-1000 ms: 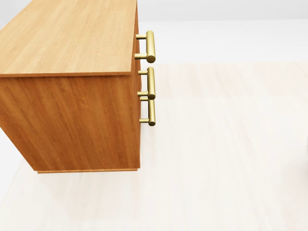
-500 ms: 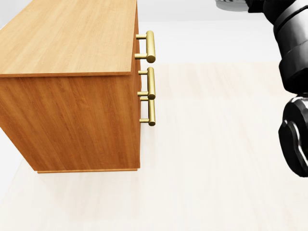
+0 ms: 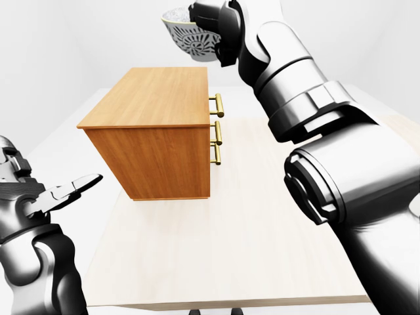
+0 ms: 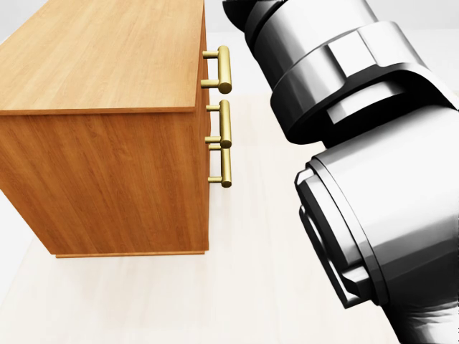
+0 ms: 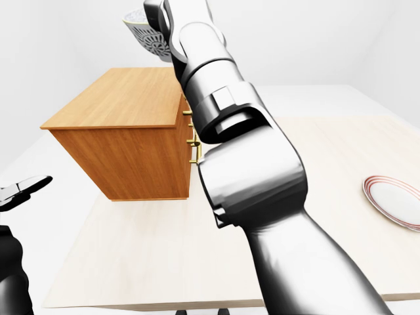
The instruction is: Put the bowl on top of the cabinet.
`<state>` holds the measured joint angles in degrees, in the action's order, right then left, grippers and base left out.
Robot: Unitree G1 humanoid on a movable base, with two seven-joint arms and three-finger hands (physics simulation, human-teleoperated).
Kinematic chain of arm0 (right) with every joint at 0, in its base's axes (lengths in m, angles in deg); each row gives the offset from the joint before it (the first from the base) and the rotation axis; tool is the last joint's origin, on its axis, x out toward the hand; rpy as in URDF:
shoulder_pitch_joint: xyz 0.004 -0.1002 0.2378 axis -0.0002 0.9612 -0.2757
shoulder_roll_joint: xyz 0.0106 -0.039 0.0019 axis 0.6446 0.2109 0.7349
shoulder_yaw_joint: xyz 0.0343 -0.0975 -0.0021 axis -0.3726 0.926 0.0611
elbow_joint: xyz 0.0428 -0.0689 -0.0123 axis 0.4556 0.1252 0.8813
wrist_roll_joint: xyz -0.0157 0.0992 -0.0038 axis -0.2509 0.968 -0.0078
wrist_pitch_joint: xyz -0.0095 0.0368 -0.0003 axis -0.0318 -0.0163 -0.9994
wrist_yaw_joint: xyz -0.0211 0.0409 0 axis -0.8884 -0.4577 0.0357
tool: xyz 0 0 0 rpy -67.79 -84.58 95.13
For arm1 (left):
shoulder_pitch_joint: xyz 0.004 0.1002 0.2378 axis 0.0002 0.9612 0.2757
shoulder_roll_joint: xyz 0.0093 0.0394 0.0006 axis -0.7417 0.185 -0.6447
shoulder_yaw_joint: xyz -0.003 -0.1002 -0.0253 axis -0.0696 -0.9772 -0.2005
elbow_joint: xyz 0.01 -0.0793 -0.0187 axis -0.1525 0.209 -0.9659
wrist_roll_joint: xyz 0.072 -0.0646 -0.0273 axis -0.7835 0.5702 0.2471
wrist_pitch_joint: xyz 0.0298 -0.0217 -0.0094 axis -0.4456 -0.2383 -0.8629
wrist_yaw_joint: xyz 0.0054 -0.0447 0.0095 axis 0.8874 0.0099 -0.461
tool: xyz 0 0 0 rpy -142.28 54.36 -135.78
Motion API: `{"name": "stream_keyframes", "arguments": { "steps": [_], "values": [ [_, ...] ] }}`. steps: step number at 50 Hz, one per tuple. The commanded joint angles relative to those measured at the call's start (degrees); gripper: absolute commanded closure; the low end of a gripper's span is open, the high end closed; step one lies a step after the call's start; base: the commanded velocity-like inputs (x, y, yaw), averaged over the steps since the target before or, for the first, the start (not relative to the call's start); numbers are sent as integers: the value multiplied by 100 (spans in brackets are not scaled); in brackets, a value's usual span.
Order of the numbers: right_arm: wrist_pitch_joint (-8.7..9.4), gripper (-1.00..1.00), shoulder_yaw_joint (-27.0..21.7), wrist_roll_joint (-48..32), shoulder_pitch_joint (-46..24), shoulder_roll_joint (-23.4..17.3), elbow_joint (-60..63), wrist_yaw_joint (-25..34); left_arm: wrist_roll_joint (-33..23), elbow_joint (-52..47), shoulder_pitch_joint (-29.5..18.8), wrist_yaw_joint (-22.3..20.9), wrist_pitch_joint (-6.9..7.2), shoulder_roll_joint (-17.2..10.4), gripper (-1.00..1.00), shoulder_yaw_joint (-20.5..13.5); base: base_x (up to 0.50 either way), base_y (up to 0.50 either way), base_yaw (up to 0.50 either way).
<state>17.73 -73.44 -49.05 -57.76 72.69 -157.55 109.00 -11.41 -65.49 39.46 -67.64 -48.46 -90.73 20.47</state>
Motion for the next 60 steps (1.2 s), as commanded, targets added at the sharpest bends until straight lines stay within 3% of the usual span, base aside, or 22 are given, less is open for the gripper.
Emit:
{"name": "stream_keyframes", "arguments": {
  "steps": [1,25,29,60],
  "values": [
    [0,100,90,427,-316,316,89,-295,6,-34,28,-1,0,23,-100,10,0,0,0],
    [-8,100,196,839,314,983,170,-991,19,-25,5,6,0,9,-100,-8,0,0,0],
    [-168,100,279,820,232,1014,190,-1055,9,-15,13,0,0,20,-100,10,0,0,0],
    [-63,100,298,937,590,1040,181,-1065,-19,3,42,-15,0,47,-100,39,0,0,0]
  ]
}}
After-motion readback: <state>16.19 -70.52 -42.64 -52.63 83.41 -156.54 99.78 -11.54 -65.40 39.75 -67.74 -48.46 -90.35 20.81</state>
